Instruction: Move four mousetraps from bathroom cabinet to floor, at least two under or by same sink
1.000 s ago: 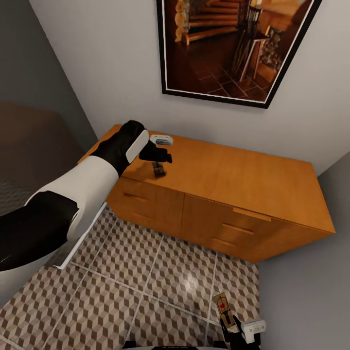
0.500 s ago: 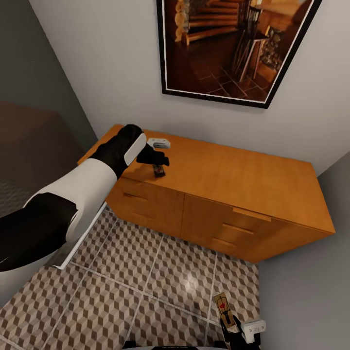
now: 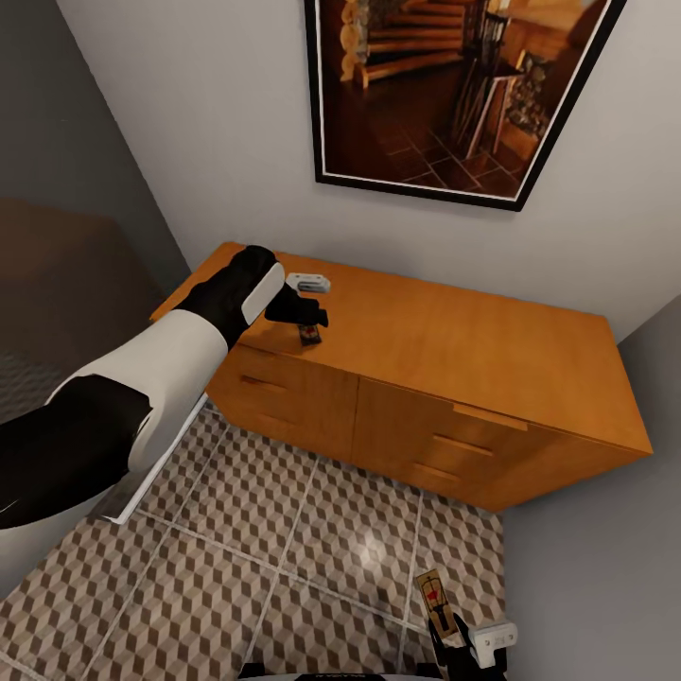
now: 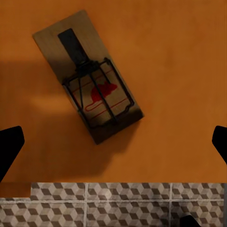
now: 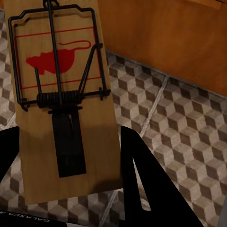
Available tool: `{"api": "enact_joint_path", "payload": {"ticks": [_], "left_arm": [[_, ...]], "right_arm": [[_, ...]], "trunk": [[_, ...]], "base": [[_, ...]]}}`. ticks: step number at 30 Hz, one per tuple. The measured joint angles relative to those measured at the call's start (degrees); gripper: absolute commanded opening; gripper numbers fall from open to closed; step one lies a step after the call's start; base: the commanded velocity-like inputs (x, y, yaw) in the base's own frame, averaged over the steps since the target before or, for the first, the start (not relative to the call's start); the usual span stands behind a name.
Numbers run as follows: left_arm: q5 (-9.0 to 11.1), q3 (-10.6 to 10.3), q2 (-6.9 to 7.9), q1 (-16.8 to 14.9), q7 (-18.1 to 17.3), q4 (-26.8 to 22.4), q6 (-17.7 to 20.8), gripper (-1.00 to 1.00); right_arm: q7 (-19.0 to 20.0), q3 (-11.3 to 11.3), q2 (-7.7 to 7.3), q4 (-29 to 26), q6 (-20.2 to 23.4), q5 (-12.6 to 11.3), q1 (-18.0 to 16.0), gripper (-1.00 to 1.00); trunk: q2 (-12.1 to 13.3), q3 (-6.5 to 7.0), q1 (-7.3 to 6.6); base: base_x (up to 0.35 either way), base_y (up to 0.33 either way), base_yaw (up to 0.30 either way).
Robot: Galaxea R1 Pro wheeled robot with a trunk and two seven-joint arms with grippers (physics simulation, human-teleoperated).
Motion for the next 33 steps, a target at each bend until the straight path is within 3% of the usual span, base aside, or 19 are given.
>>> {"api": "enact_joint_path", "payload": {"ticks": [33], "left_arm": [[0.0, 0.0, -0.03, 0.8, 0.0, 0.0, 0.0, 1.00]], "right_arm": [[0.0, 0.0, 0.00, 0.0, 0.0, 0.0, 0.0, -1.00]], "trunk": [[0.0, -0.24, 0.00]], "base": [[0.011, 0.000, 0.000]]}}
